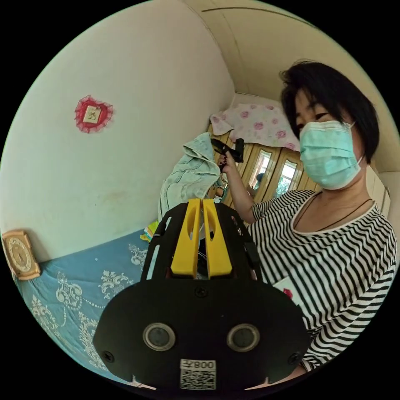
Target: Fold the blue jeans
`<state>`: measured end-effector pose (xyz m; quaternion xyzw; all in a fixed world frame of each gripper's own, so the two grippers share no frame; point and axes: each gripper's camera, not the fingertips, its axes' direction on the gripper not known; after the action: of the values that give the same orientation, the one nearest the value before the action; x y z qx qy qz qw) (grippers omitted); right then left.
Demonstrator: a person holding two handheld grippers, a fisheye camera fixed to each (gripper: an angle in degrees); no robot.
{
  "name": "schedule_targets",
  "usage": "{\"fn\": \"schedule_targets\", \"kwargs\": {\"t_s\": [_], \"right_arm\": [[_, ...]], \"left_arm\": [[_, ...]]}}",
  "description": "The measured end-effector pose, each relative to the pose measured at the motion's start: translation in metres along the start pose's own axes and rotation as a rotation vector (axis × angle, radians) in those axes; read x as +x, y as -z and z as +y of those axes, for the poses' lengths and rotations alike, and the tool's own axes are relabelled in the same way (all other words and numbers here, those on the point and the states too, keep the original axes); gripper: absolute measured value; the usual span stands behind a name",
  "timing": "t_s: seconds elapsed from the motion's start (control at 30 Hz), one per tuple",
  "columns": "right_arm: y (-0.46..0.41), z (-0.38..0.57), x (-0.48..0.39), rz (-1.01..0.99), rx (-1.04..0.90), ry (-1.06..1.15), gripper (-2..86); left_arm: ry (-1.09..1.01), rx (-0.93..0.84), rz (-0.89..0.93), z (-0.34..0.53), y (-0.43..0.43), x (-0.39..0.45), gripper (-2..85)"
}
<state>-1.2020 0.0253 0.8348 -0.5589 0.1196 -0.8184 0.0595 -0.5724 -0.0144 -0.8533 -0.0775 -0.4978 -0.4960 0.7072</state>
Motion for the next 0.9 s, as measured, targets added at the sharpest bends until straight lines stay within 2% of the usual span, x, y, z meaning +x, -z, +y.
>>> {"fn": "schedule_targets", "kwargs": {"t_s": [0.2, 0.3, 0.43, 0.5, 0.57, 0.6, 0.67, 0.7, 0.77, 0.9], "right_arm": [[-0.042, -0.049, -0.041, 0.021, 0.047, 0.101, 2.2], [-0.103, -0.081, -0.072, 0.009, 0.011, 0.169, 2.4], [-0.246, -0.121, -0.117, -0.065, -0.103, 0.245, 3.0], [-0.334, -0.13, -0.139, -0.13, -0.19, 0.262, 3.4], [-0.473, -0.126, -0.17, -0.199, -0.366, 0.271, 4.6], [-0.51, -0.121, -0.179, -0.212, -0.416, 0.269, 5.0], [-0.656, -0.081, -0.209, -0.228, -0.629, 0.238, 5.2], [-0.691, -0.067, -0.215, -0.231, -0.686, 0.218, 5.0], [-0.8, -0.003, -0.228, -0.233, -0.874, 0.066, 3.4], [-0.875, 0.092, -0.229, -0.273, -0.991, -0.145, 3.1]], "left_arm": [[-0.121, 0.123, 0.065, 0.022, 0.085, 0.077, 0.8], [-0.117, 0.199, 0.044, 0.055, 0.136, 0.101, 0.8], [-0.02, 0.258, -0.12, 0.126, 0.21, 0.11, 1.0], [0.093, 0.267, -0.226, 0.17, 0.242, 0.095, 1.1], [0.315, 0.254, -0.378, 0.249, 0.287, 0.053, 1.2], [0.368, 0.241, -0.421, 0.273, 0.298, 0.041, 1.2], [0.645, 0.199, -0.565, 0.386, 0.339, -0.011, 1.1], [0.715, 0.184, -0.593, 0.417, 0.349, -0.021, 1.0], [1.014, 0.212, -0.596, 0.544, 0.384, -0.044, 0.8], [1.295, 0.176, -0.592, 0.69, 0.409, -0.027, 0.6]]}}
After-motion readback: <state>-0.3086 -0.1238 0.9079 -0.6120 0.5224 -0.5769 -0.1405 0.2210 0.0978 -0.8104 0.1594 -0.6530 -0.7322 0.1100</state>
